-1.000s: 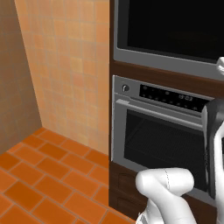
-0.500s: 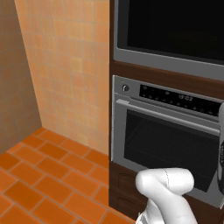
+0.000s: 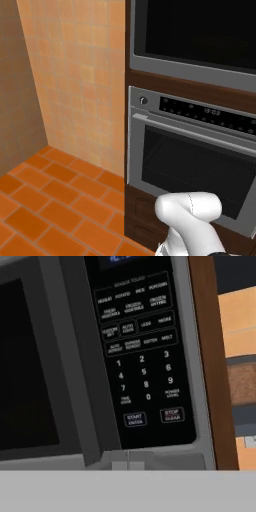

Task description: Pick the lime from the sink and place it in the bowl. Then pick the bowl and place it in the microwave. Then close the microwave door and press the start button.

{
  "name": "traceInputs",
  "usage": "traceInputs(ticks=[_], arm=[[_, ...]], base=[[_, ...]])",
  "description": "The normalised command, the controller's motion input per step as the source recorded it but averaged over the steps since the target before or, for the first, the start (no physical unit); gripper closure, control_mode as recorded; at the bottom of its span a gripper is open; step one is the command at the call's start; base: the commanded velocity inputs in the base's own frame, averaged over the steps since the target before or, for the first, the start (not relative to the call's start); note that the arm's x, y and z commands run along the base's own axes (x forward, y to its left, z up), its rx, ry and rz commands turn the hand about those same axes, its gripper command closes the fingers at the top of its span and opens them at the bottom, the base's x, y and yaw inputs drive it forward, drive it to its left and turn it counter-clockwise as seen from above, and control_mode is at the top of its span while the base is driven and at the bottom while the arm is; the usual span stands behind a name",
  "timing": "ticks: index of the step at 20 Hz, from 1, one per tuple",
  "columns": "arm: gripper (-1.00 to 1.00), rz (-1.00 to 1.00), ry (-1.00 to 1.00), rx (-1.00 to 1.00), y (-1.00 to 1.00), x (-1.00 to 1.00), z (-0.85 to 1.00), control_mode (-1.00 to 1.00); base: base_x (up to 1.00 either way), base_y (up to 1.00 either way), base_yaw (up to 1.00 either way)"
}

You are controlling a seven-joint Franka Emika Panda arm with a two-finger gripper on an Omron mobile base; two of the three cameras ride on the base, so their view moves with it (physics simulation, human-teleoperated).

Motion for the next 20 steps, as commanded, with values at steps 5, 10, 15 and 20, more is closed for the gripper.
traceInputs(ticks=[5, 10, 15, 20], arm=[[1.00, 0.00, 0.13, 0.00, -0.02, 0.13, 0.00, -1.00], [1.00, 0.00, 0.00, 0.01, -0.20, 0.02, 0.02, -1.00], [1.00, 0.00, 0.00, 0.00, -0.04, 0.32, 0.00, -1.00], [1.00, 0.00, 0.00, 0.00, -0.24, 0.24, 0.00, -1.00]], base=[[0.00, 0.00, 0.00], [0.00, 0.00, 0.00], [0.00, 0.00, 0.00], [0.00, 0.00, 0.00]])
